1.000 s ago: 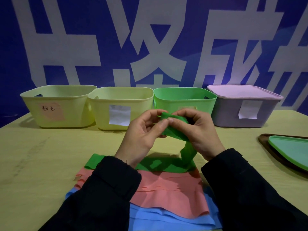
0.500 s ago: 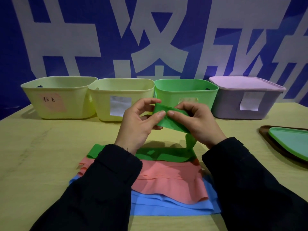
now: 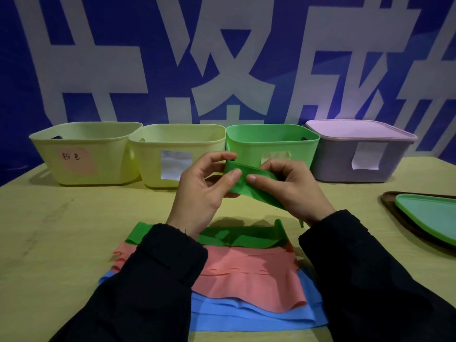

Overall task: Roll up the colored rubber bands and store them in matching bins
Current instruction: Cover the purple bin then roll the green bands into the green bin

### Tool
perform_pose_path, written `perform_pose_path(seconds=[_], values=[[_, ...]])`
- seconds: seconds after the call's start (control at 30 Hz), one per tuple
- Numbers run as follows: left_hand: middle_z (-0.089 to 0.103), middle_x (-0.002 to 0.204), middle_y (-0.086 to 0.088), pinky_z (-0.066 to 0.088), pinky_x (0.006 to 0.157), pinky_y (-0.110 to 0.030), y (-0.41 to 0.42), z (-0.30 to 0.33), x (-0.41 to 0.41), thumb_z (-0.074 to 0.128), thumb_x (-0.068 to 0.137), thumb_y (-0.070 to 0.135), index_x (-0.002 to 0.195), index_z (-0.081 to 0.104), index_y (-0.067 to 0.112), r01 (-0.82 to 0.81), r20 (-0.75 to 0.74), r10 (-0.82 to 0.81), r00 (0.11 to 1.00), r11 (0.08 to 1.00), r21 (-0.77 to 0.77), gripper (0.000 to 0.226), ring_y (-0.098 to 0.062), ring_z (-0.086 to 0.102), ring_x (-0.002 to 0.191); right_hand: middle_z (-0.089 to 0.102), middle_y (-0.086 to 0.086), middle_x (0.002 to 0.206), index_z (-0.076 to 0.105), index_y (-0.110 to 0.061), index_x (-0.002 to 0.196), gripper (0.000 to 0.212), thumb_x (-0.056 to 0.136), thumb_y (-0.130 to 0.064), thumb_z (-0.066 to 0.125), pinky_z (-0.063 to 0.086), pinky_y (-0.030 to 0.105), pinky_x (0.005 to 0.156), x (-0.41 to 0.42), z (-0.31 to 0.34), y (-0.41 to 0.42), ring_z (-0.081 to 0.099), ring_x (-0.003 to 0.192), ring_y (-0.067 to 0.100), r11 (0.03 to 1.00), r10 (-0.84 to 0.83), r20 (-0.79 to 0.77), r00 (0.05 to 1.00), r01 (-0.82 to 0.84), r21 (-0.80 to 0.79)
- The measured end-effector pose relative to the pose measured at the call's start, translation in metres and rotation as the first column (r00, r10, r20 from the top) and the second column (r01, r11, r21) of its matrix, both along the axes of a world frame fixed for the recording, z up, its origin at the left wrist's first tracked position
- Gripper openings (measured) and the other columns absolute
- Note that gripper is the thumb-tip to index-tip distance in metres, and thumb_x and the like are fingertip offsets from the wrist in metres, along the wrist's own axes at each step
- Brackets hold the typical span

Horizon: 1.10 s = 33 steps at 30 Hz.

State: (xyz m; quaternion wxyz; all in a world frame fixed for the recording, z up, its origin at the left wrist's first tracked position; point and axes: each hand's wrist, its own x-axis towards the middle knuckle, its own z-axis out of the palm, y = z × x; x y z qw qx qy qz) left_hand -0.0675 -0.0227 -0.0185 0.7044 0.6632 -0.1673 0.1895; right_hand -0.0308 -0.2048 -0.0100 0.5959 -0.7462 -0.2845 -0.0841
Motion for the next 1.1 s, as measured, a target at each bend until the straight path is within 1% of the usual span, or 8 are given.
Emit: perform_pose_path(seconds=[0.2,0.3,0.4,0.57,0.73,0.87,1.0,1.1], values=[[0.077,0.104,-0.002,0.06,0.073,-0.029,0.003,-0.001,0.002,0.068,0.092,0.011,0.108,0.07,0.024,-0.022,-0.023,0.022,0.999,1.0,0.012,0.02,-0.021,0.073,0.098,0.068,-0.002,0.067,0.072,-0.018,0.071,0.014,0.076,-0.029,0.08,0.051,0.026,0.059,-0.003,0.005,0.0,0.062,0.062,0.011,0.999,-0.02,-0.007,1.0,0.02,0.035],[0.07,0.111,-0.01,0.058,0.067,-0.027,0.0,-0.004,0.002,0.059,0.1,0.011,0.119,0.07,0.03,0.004,-0.006,-0.004,1.0,0.999,0.034,0.029,-0.023,0.07,0.096,0.068,0.004,0.068,0.073,-0.02,0.07,0.015,0.078,-0.03,0.082,0.05,0.03,0.061,-0.002,0.004,0.0,0.062,0.064,0.015,1.0,0.002,-0.005,1.0,-0.002,0.026],[0.066,0.111,-0.011,0.053,0.063,-0.027,0.0,-0.003,0.001,0.056,0.102,0.014,0.113,0.071,0.034,-0.006,0.03,0.004,1.0,0.998,0.063,0.027,-0.021,0.061,0.087,0.069,0.016,0.073,0.072,-0.014,0.074,0.017,0.082,-0.025,0.082,0.05,0.034,0.062,-0.002,0.003,0.0,0.061,0.065,0.018,1.0,0.003,-0.001,1.0,-0.003,0.009],[0.07,0.099,-0.004,0.047,0.06,-0.022,0.002,-0.001,0.001,0.074,0.09,0.014,0.108,0.069,0.028,-0.064,0.018,0.063,0.998,0.995,0.073,0.024,-0.012,0.06,0.075,0.063,-0.004,0.06,0.066,-0.015,0.067,0.023,0.078,-0.027,0.081,0.043,0.02,0.052,-0.005,0.006,0.0,0.056,0.055,0.007,0.999,-0.028,0.012,1.0,0.029,-0.024],[0.076,0.094,0.001,0.052,0.065,-0.02,0.005,0.003,0.001,0.079,0.081,0.013,0.102,0.071,0.021,-0.104,-0.001,0.104,0.995,0.994,-0.02,0.024,-0.008,0.069,0.08,0.064,-0.003,0.063,0.066,-0.015,0.07,0.019,0.083,-0.018,0.078,0.044,0.021,0.052,-0.003,0.007,-0.004,0.057,0.055,0.01,0.999,0.035,-0.083,0.996,-0.038,-0.031],[0.075,0.1,-0.006,0.054,0.061,-0.021,0.005,0.005,0.0,0.075,0.085,0.012,0.11,0.071,0.021,-0.092,0.006,0.093,0.996,0.995,-0.044,0.027,-0.009,0.07,0.082,0.056,0.0,0.057,0.062,-0.016,0.06,0.029,0.074,-0.032,0.08,0.038,0.023,0.049,-0.002,0.009,-0.007,0.049,0.052,0.012,1.0,0.004,-0.087,0.996,-0.004,-0.002],[0.067,0.105,-0.022,0.053,0.063,-0.024,0.003,0.001,0.0,0.06,0.099,0.013,0.117,0.068,0.029,-0.027,0.018,0.028,0.999,0.999,-0.023,0.025,-0.023,0.063,0.089,0.065,-0.001,0.068,0.068,-0.017,0.071,0.016,0.081,-0.013,0.08,0.048,0.022,0.058,-0.001,0.007,-0.01,0.06,0.061,0.012,0.99,0.131,-0.096,0.987,-0.126,0.062],[0.065,0.102,-0.008,0.048,0.061,-0.023,0.004,0.001,-0.001,0.062,0.099,0.017,0.114,0.07,0.029,-0.004,0.019,0.004,1.0,1.0,-0.015,0.021,-0.014,0.057,0.084,0.069,-0.001,0.071,0.068,-0.01,0.079,0.01,0.085,-0.006,0.075,0.051,0.023,0.06,-0.001,0.005,-0.007,0.063,0.065,0.012,0.996,0.092,-0.091,0.992,-0.089,0.031]])
